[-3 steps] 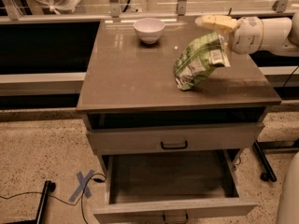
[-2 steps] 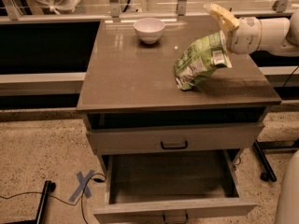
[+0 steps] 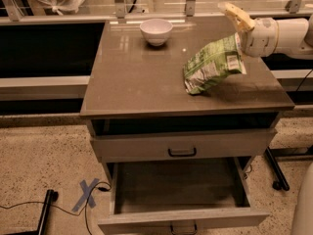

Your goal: Pick green jalapeno chip bag from middle drawer and place on counter

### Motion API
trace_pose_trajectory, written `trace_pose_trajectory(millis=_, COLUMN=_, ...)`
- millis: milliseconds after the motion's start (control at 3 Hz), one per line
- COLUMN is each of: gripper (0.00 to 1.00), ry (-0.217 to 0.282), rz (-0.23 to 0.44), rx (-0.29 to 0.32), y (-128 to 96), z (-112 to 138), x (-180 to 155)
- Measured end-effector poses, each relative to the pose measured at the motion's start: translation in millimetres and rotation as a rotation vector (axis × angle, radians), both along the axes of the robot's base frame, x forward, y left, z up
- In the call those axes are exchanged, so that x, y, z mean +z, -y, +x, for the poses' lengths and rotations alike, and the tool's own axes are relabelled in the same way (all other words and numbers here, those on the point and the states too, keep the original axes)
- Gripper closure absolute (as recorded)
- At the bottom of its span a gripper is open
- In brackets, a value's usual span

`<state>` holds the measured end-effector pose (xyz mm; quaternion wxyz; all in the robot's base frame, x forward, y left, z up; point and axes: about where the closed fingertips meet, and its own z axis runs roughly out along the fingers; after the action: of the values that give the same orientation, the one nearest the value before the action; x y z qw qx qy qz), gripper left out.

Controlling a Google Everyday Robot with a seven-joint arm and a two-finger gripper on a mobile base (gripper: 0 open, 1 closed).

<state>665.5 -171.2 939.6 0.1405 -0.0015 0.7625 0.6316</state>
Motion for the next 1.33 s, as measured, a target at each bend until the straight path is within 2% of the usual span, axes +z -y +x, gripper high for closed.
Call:
trace_pose_trajectory(millis=667, gripper=0.00, ry=0.001, rz=0.012, rx=-0.114, y=65, z=-12, x=4)
trace_pose_trajectory(millis=1333, gripper=0.00, ry=-0.020, rz=-0.017, rx=-0.260, y=117, z=-22, x=5)
